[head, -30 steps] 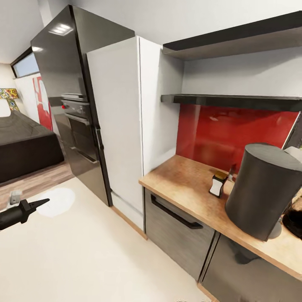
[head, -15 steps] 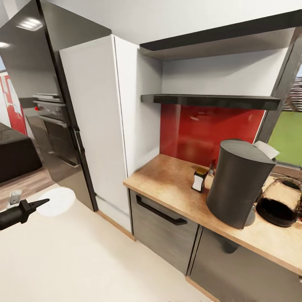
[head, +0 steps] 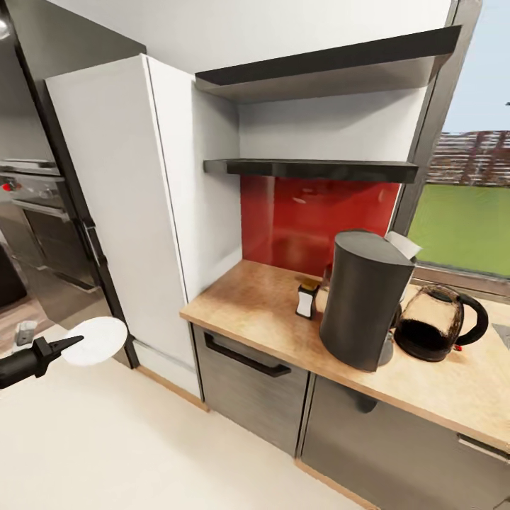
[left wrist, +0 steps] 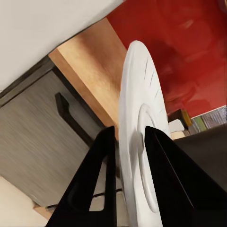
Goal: Set up a coffee station on the kitchen countertop: keep the coffee maker on the countertop, move the bottle of coffee from the kitchen shelf to the counter next to the coffee maker, place a paper coffee filter on top of the coffee maker, put the saucer next to the coffee maker with the coffee cup on the saucer, and place the electric kettle next to the coffee maker.
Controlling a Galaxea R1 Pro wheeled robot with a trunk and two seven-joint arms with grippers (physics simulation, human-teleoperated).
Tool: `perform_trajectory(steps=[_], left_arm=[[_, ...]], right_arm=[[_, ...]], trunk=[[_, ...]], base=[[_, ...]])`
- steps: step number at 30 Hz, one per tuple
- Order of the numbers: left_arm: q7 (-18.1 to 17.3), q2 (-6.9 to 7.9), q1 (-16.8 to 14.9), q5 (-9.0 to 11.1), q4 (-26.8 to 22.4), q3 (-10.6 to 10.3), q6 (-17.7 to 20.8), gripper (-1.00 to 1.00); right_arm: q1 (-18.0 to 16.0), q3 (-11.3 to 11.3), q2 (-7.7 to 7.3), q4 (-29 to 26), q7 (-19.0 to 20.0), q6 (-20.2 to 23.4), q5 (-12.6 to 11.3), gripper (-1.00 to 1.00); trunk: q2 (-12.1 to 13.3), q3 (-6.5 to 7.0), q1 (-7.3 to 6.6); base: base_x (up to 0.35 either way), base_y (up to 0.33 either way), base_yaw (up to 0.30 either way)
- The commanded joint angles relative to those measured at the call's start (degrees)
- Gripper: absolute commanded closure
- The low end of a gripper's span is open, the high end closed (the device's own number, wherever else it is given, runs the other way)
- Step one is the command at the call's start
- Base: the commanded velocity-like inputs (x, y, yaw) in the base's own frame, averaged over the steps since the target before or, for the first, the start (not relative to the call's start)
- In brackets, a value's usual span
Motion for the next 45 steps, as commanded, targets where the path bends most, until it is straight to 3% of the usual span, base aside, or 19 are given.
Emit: perform_trajectory(steps=[1, 38, 45], left_arm=[[-0.2, 0.01, 0.0, -0.2, 0.0, 0.1, 0.2, 1.00], [-0.1, -0.07, 0.0, -0.2, 0.0, 0.1, 0.2, 1.00], [0.0, -1.29, 0.0, -1.2, 0.0, -0.8, 0.1, 1.00]], right_arm=[[0.0, 0.1, -0.01, -0.1, 0.2, 0.3, 0.4, -1.00], [0.0, 0.0, -0.42, -0.2, 0.2, 0.4, 0.3, -1.00], [0.0, 0.0, -0.37, -0.2, 0.2, 0.4, 0.3, -1.00]], trunk=[[-0.1, -0.13, 0.04], [-0.1, -0.34, 0.04], [-0.1, -0.34, 0.04]], base=[[0.000, 0.000, -0.265], [0.000, 0.000, -0.284], [0.000, 0.000, -0.291]])
